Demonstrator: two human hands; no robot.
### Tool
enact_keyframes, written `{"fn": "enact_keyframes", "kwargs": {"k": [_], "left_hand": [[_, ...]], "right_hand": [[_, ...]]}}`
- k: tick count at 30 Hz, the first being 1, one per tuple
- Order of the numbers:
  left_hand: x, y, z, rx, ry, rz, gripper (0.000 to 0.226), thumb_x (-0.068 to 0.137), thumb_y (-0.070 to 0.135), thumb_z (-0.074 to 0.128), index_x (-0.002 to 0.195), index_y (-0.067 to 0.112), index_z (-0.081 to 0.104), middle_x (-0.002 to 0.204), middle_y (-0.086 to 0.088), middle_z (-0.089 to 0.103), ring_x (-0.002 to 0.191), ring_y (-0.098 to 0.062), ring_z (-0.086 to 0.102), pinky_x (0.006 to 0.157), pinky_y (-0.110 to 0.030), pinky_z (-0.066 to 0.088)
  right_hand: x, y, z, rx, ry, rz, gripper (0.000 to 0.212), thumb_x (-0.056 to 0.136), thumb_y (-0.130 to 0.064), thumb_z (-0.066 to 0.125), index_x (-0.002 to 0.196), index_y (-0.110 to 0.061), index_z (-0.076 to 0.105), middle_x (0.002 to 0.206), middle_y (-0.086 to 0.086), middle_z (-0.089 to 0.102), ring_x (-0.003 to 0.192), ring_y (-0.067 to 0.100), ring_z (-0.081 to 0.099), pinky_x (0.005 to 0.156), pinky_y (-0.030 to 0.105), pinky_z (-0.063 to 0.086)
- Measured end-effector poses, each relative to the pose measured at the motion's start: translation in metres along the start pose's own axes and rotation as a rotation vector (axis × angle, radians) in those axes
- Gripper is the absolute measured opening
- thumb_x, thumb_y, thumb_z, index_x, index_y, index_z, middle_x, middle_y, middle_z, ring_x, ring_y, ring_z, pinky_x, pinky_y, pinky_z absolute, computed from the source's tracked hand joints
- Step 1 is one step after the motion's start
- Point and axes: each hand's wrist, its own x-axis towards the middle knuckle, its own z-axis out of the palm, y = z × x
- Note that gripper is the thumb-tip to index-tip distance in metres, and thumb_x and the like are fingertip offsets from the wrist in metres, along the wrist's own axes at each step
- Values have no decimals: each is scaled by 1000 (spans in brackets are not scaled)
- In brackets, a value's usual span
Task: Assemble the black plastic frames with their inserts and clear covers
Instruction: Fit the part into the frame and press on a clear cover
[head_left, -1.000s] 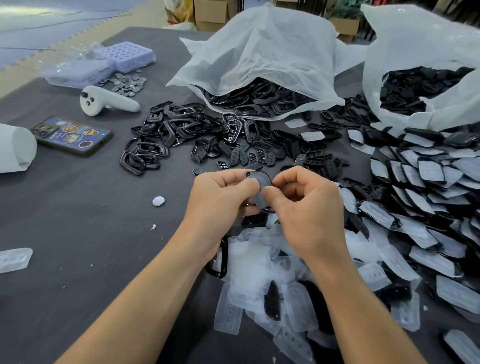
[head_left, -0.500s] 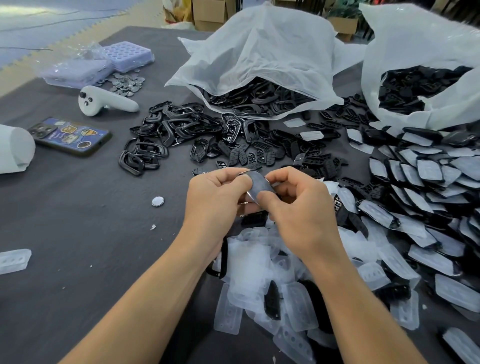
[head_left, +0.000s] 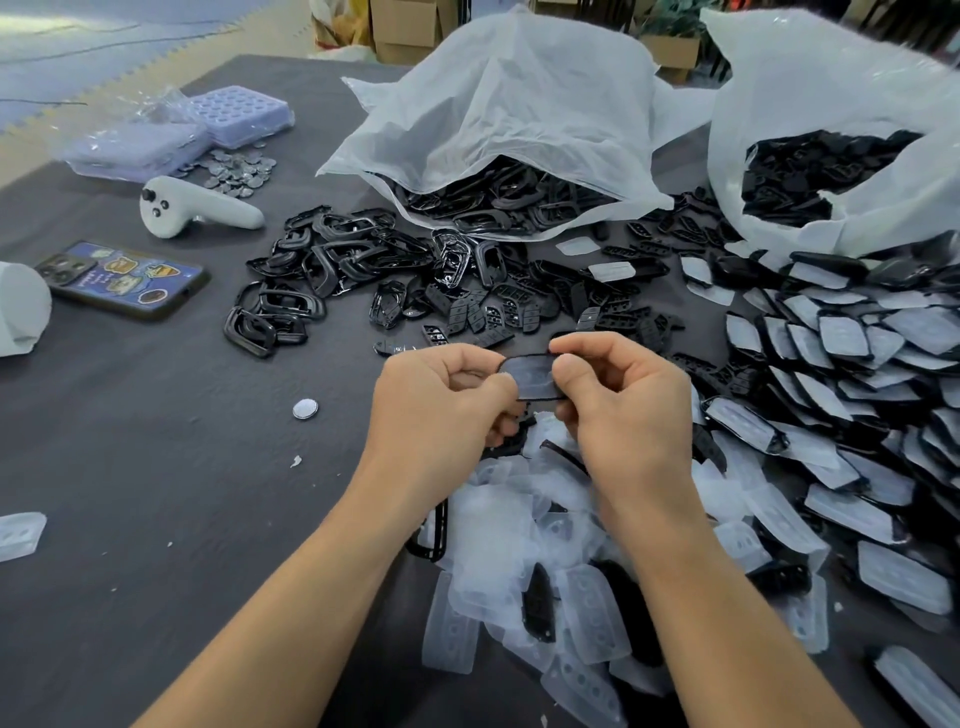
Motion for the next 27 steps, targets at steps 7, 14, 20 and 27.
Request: {"fn": "enact_keyframes", "kwargs": {"k": [7,14,20,27], "left_hand": [[0,3,-6,302,35,179,27,90,20,75,75,42,79,56,9,71,47,-4,60,51,-19,50],[-5,3,-4,409,59,308,19,85,34,68,93,51,73,60,9,70,55,-17,66,57,-32,57],[0,-1,-5,419,103,275,30,88,24,75,78,51,74,60,11,71,55,-15,67,60,-33,54],[3,-5,-6,315,65,228,23,89,27,75,77,47,76,61,13,72,51,-8,65,53,-20,51]], "right_hand": [[1,-1,-2,-121,-114,-123,22,92,-6,71,84,-26,77,66,3,68,54,12,56,51,25,48],[0,0,-4,-221,-112,-162,18,91,-13,75,79,-26,73,64,-3,68,54,9,59,52,22,48],[4,0,-7,-162,-179,-51,29,101,-4,57,91,-23,77,63,10,71,50,18,65,49,31,54],[3,1,-4,-77,-197,-46,29,84,2,73,92,-25,79,68,5,73,53,16,62,51,27,53]]}}
